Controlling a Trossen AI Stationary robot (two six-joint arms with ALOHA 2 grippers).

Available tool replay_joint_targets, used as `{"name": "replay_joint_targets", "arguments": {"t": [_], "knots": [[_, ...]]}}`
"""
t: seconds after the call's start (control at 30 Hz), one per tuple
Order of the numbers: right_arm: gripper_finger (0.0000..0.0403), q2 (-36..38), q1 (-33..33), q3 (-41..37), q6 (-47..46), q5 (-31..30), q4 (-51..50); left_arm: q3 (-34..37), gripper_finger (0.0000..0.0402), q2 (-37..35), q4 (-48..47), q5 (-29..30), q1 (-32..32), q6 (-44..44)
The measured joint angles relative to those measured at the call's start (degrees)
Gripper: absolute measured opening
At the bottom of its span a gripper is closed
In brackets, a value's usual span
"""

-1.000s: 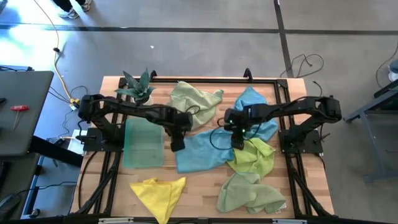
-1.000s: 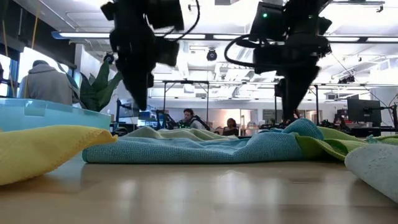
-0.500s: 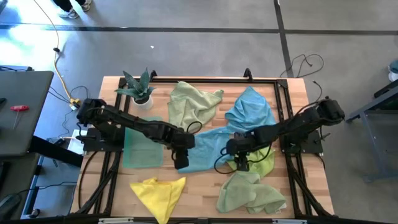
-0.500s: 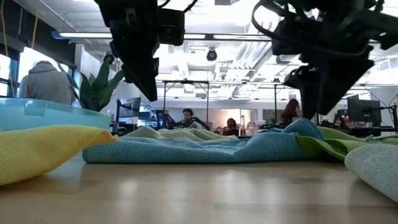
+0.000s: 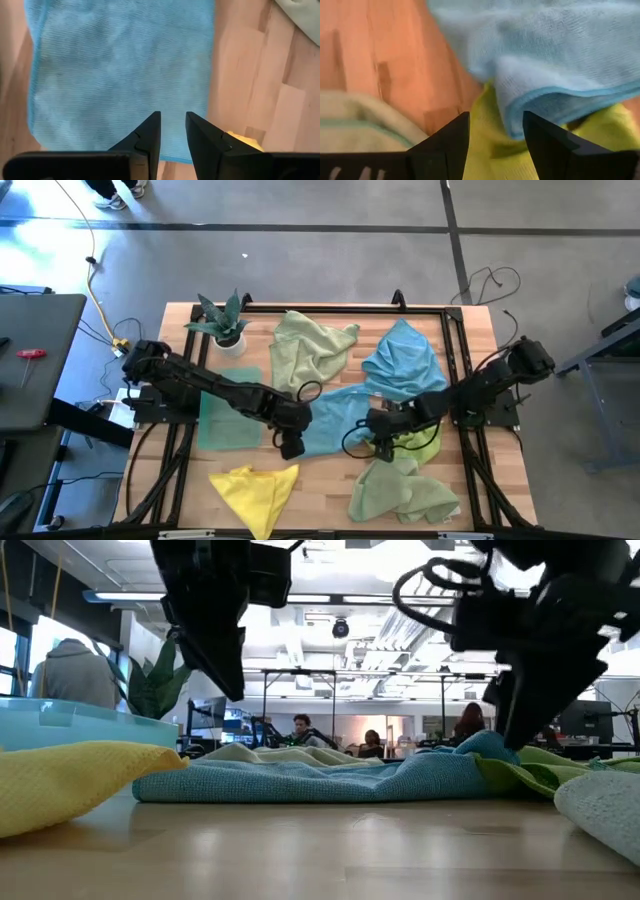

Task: Fold microfiber towels
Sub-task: Fold the bottom blue microfiber towel

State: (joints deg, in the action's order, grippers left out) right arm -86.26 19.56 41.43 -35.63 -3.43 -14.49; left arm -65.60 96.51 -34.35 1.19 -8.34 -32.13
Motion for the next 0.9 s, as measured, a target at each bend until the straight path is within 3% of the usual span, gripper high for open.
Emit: {"name": "replay_joint_targets", "arguments": {"t": [0.23,0.5,0.9], "knots": [[0.0150,-0.02,0.40,-2.99,-5.52,-3.40,5.87,0.00,0.0080,0.00,0.00,0.59,-1.16,-1.06],[0.0013,-0.02,0.38,-2.99,-7.95,-2.33,4.22,0.00,0.0080,0.00,0.00,0.61,-1.16,-1.81],[0.0003,-0.02,0.38,-2.97,-13.60,10.22,2.74,0.00,0.0080,0.00,-0.02,0.59,-1.14,-2.24]]}}
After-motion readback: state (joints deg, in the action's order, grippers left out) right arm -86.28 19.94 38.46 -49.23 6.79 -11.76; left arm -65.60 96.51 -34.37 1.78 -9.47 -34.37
